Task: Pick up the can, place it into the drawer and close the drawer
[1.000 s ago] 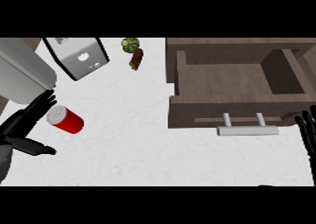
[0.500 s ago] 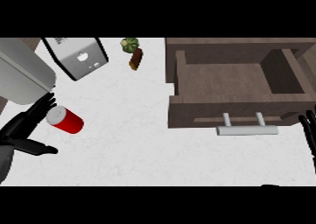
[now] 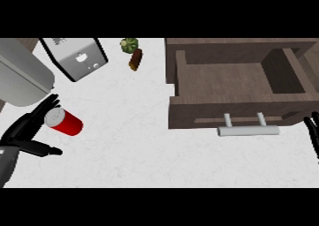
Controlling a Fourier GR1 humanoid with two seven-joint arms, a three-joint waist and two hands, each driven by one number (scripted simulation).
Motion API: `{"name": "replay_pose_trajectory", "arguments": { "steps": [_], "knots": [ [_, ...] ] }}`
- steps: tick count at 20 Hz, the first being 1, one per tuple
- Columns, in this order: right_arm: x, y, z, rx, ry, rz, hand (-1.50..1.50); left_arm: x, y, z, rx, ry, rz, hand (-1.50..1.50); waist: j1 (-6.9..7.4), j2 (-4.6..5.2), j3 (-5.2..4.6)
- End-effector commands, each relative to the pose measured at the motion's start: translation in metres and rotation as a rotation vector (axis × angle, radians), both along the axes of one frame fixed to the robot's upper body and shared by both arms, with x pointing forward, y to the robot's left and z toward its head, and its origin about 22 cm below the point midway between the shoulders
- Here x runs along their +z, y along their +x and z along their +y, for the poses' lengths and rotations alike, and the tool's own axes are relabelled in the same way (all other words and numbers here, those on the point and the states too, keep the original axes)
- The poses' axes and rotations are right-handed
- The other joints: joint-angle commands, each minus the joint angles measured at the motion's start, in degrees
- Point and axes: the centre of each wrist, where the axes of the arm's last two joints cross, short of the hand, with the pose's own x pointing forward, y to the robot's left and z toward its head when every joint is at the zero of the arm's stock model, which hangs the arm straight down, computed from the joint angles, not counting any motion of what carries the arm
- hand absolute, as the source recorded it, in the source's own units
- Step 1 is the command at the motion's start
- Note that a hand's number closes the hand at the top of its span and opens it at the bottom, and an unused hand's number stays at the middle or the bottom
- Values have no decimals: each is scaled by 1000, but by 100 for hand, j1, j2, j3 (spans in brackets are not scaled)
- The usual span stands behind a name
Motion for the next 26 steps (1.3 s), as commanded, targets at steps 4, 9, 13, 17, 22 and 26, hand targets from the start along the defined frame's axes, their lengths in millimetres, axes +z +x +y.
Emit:
{"name": "replay_pose_trajectory", "arguments": {
  "steps": [4, 9, 13, 17, 22, 26],
  "knots": [
    [0, 7, -3, 0, -1, -8, -150, -12, 8, -25, -75, -87, -41, -150, 26, -1, 4],
    [-7, 3, -28, -10, -13, 1, -150, -3, 19, -25, -94, -119, -24, -150, 20, 0, 8],
    [15, -12, -12, -3, -4, 7, -150, -10, 11, -25, -94, -113, -13, -150, 5, -9, 4],
    [7, -5, -10, -7, -7, 0, -150, 6, 37, -38, -129, -110, -30, -150, 8, -6, 6],
    [3, -3, 0, -9, 5, -1, -150, -5, 34, -53, -170, -136, -38, -150, 38, -10, 7],
    [9, 0, -17, -14, 9, -3, -150, -4, 40, -64, -197, -154, -52, 150, 76, -30, 13]
  ]
}}
